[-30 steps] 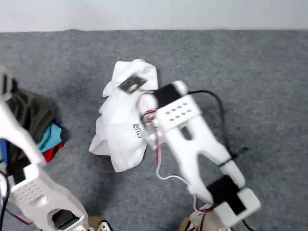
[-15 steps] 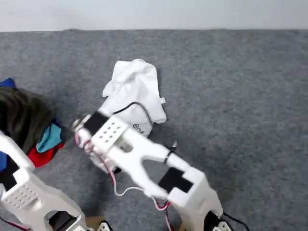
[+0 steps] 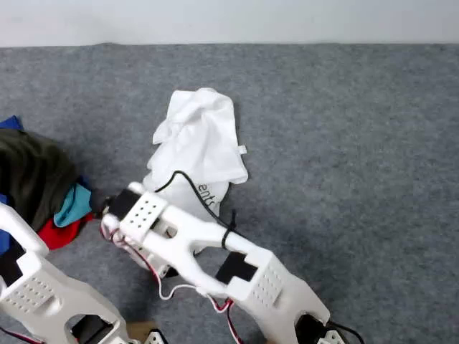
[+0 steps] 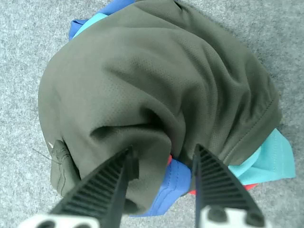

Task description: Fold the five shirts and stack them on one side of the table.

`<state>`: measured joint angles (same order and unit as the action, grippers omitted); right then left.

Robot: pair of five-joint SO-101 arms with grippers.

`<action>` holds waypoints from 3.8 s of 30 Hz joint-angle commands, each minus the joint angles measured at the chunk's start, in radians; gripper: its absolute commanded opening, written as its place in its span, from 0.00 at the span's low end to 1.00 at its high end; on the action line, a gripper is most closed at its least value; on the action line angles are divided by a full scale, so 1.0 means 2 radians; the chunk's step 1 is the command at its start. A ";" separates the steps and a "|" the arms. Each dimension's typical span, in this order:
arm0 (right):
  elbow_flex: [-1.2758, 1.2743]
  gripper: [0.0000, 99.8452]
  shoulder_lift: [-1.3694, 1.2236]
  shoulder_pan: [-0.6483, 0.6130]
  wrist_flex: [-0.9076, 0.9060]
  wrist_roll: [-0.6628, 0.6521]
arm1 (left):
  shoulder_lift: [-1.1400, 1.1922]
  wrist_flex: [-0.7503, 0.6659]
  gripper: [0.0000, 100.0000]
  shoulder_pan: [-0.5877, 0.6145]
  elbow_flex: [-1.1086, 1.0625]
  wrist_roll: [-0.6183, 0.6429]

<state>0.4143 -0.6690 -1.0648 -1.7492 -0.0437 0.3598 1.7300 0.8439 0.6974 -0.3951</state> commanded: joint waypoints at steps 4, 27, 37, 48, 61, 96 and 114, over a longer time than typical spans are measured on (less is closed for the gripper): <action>0.026 0.15 0.034 0.013 -0.007 -0.021 | -0.007 -0.001 0.19 0.002 0.001 -0.007; 0.026 0.15 -0.018 0.028 0.063 -0.089 | -0.007 -0.003 0.19 -0.001 0.003 -0.007; 0.026 0.11 -0.060 0.046 0.085 -0.089 | -0.004 -0.003 0.19 -0.002 0.002 -0.007; 0.068 0.01 -0.055 0.090 0.041 -0.091 | -0.008 -0.003 0.19 -0.024 0.004 -0.007; 0.157 0.01 0.099 0.265 -0.024 -0.136 | -0.059 0.011 0.19 -0.153 -0.031 -0.007; 0.157 0.01 0.104 0.667 -0.023 -0.155 | -0.068 -0.084 0.20 -0.508 -0.406 -0.093; 0.157 0.01 0.105 0.665 -0.023 -0.153 | 0.035 -0.156 0.25 -0.552 -0.401 -0.065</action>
<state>0.6767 -0.4818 0.2516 -1.7538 -0.3445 0.4150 1.4062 -0.2470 -0.1542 -0.5455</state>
